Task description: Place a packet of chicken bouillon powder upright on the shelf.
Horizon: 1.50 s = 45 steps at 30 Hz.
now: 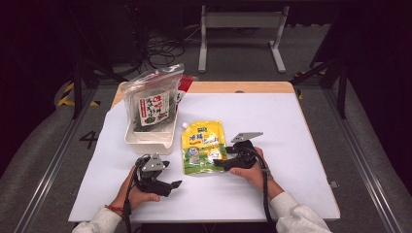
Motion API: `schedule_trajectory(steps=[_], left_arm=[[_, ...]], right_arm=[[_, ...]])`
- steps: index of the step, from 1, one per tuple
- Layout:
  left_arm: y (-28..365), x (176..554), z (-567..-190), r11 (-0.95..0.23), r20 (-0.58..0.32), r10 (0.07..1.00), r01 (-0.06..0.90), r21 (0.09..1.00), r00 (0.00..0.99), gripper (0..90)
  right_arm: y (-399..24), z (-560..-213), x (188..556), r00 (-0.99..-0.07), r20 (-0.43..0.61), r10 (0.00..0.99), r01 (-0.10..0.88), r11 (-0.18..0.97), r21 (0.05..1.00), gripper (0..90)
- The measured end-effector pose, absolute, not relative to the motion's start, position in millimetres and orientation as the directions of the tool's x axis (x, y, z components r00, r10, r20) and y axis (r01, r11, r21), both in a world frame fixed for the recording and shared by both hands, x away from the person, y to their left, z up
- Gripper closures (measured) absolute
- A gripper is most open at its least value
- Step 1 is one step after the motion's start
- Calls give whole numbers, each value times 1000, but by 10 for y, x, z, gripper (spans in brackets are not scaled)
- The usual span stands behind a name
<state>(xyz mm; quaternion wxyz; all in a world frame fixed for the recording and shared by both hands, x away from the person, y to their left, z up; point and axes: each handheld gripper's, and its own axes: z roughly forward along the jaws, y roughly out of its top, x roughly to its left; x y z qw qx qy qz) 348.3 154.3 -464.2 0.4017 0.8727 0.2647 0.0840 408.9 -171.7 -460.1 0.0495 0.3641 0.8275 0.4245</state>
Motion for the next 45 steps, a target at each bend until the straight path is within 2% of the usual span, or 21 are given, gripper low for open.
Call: schedule_trajectory(steps=[4,6,8,14,15,18,19,25,33,35,38,45], left_arm=[[1535,3498,-4650,-537,-72,532,402,741,844,166],[1529,3524,-4648,-524,-90,534,413,745,840,164],[1526,3537,-4648,-519,-99,535,419,745,839,164],[1520,3591,-4652,-496,-144,537,449,743,831,150],[1512,3599,-4657,-495,-147,533,448,745,833,147],[1473,3632,-4672,-499,-161,524,455,738,836,146],[1450,3644,-4678,-501,-165,524,458,734,836,142],[1335,3718,-4676,-502,-198,519,484,717,832,118],[1258,3798,-4692,-466,-272,500,520,716,822,40],[1236,3837,-4685,-440,-322,503,558,704,802,25],[1264,3922,-4699,-349,-445,490,636,688,750,8],[1175,3972,-4699,-325,-485,474,658,679,735,8]], right_arm=[[-1636,-4601,4085,-720,229,655,572,372,731,155],[-1594,-4590,4079,-717,204,667,569,390,724,202],[-1583,-4586,4075,-720,190,668,563,402,722,209],[-1568,-4560,4071,-737,145,660,539,445,715,337],[-1566,-4554,4064,-743,135,655,531,454,715,365],[-1584,-4518,4034,-762,103,639,501,481,720,533],[-1604,-4503,4032,-766,93,636,491,487,722,642],[-1623,-4487,4035,-777,67,626,466,499,731,801],[-1657,-4509,4038,-774,89,627,469,473,746,810],[-1664,-4515,4041,-773,94,627,470,469,748,810],[-1671,-4520,4045,-774,101,625,471,463,751,809],[-1677,-4526,4045,-777,102,621,466,460,755,807]])
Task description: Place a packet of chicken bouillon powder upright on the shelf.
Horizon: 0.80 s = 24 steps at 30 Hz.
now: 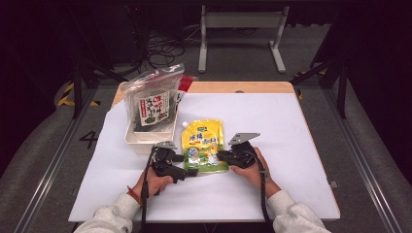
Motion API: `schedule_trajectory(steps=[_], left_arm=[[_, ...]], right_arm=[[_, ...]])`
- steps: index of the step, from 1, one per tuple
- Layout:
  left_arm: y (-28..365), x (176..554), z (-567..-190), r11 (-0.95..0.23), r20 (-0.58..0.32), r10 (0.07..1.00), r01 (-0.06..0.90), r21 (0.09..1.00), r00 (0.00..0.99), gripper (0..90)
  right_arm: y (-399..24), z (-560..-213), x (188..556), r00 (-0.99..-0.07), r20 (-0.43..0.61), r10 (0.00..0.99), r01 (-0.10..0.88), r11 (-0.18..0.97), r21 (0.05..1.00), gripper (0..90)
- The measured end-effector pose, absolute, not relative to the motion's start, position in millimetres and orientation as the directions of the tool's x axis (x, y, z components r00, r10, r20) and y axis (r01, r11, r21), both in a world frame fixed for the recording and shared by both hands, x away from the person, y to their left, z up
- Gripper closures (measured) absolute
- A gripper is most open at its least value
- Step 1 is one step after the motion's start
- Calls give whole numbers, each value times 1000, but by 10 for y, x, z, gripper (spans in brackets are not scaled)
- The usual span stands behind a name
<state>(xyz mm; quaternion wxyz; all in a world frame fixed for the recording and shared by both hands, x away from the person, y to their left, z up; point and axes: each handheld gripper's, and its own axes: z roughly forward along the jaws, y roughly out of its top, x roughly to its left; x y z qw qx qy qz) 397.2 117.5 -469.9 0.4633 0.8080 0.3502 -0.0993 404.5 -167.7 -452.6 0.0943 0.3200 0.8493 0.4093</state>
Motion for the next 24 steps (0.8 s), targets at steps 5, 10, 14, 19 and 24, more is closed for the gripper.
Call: schedule_trajectory(steps=[5,10,14,19,24], left_arm=[[1163,3958,-4690,-318,-474,498,661,679,726,32],[1223,3846,-4680,-367,-362,548,606,706,754,96],[1218,3778,-4684,-426,-272,553,548,720,787,131],[1188,3773,-4684,-472,-223,539,510,719,813,119],[1164,3763,-4685,-492,-197,537,495,717,820,118]], right_arm=[[-1688,-4526,4042,-777,108,620,467,452,760,792],[-1703,-4483,4028,-746,65,662,477,465,746,551],[-1791,-4526,4087,-708,163,687,556,400,729,417],[-1802,-4595,4180,-669,272,692,611,303,731,276],[-1745,-4621,4254,-642,385,663,661,225,716,260]])
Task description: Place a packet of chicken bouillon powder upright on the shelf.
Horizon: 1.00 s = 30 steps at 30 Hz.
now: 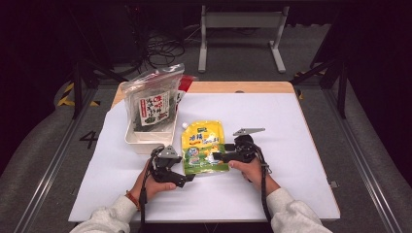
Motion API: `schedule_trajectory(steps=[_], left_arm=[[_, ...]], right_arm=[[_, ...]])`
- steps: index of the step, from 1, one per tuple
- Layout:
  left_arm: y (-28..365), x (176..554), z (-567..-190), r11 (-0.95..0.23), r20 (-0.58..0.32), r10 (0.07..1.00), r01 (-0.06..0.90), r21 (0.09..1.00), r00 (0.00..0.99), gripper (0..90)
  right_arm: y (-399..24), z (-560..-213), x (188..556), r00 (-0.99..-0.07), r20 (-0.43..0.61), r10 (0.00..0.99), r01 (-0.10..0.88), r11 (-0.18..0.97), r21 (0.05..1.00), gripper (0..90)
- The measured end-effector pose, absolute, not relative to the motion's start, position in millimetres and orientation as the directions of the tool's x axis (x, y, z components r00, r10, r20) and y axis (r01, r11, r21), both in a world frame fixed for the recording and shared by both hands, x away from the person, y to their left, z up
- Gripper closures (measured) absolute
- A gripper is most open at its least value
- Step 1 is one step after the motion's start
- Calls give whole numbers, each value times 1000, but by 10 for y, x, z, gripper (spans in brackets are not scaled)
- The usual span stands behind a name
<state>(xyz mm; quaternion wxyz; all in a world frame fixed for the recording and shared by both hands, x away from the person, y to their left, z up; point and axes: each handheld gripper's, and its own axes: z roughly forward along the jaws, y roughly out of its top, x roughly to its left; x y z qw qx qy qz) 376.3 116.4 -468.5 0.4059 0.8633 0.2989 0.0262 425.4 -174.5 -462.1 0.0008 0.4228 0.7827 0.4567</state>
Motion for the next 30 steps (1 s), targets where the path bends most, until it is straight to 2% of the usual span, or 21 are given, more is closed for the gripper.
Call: schedule_trajectory(steps=[4,6,10,11,12,13,18,21,30], left_arm=[[1154,3757,-4688,-499,-184,538,487,717,823,116],[1164,3762,-4687,-497,-195,535,493,715,822,116],[1166,3766,-4689,-491,-199,534,493,718,822,116],[1166,3766,-4689,-491,-199,534,493,718,822,117],[1168,3766,-4690,-489,-201,534,494,719,821,117],[1170,3762,-4689,-486,-209,537,502,716,818,119],[1186,3766,-4685,-477,-214,536,502,721,817,126],[1227,3757,-4683,-464,-232,533,510,724,814,109],[1316,3737,-4688,-450,-261,526,525,722,810,90]], right_arm=[[-1680,-4637,4288,-633,448,632,688,194,699,275],[-1642,-4632,4290,-636,438,636,687,208,696,355],[-1560,-4592,4271,-652,341,678,657,280,700,507],[-1560,-4592,4271,-652,341,678,657,280,700,507],[-1534,-4584,4266,-657,319,683,648,296,702,559],[-1513,-4583,4265,-660,319,680,648,301,699,651],[-1505,-4566,4256,-688,301,661,620,319,717,783],[-1497,-4553,4194,-725,241,645,563,354,747,819],[-1643,-4561,3928,-815,187,549,454,404,794,840]])
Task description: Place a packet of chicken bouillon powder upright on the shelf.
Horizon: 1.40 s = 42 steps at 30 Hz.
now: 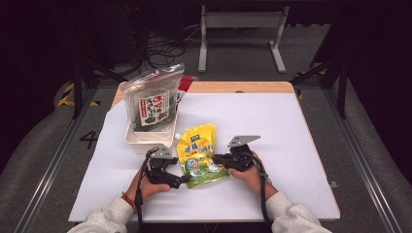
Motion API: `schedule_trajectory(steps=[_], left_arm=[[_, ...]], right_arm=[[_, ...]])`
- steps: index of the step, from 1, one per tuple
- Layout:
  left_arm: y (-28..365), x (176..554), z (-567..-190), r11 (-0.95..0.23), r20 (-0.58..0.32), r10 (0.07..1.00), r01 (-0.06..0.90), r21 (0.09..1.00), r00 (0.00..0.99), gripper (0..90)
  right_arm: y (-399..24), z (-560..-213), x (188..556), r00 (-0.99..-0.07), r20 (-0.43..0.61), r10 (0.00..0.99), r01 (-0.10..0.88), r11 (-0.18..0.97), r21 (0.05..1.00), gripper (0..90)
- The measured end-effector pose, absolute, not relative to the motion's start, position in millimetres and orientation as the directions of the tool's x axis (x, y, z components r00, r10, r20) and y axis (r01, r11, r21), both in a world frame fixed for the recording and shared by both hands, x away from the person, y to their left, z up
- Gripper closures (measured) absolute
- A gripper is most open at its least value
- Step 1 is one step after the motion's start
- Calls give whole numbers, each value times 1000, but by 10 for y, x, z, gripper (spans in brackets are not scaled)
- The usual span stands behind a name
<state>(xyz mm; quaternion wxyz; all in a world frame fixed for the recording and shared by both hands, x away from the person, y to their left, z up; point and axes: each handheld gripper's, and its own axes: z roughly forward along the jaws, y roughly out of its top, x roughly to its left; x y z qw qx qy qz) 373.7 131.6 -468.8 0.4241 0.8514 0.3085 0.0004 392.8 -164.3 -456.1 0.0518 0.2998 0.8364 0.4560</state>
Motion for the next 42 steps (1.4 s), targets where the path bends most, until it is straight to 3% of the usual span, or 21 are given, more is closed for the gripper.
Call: schedule_trajectory(steps=[6,13,22,26,36,42], left_arm=[[1312,3754,-4690,-435,-277,531,538,722,801,80],[1350,3763,-4694,-414,-293,542,553,723,788,80],[1277,3801,-4684,-417,-339,484,553,721,807,117],[1372,3841,-4693,-364,-397,468,582,727,789,214],[1565,3765,-4496,-266,-331,411,459,848,849,721],[1480,3717,-4435,-294,-294,367,410,863,883,726]], right_arm=[[-1652,-4549,3746,-858,146,492,393,447,804,845],[-1820,-4526,3580,-869,137,475,360,418,834,848],[-1791,-4546,3506,-907,87,413,282,439,853,847],[-1797,-4562,3515,-912,66,405,263,454,851,847],[-1778,-4546,3496,-916,23,401,227,470,853,835],[-1744,-4525,3496,-910,-3,414,206,459,864,828]])
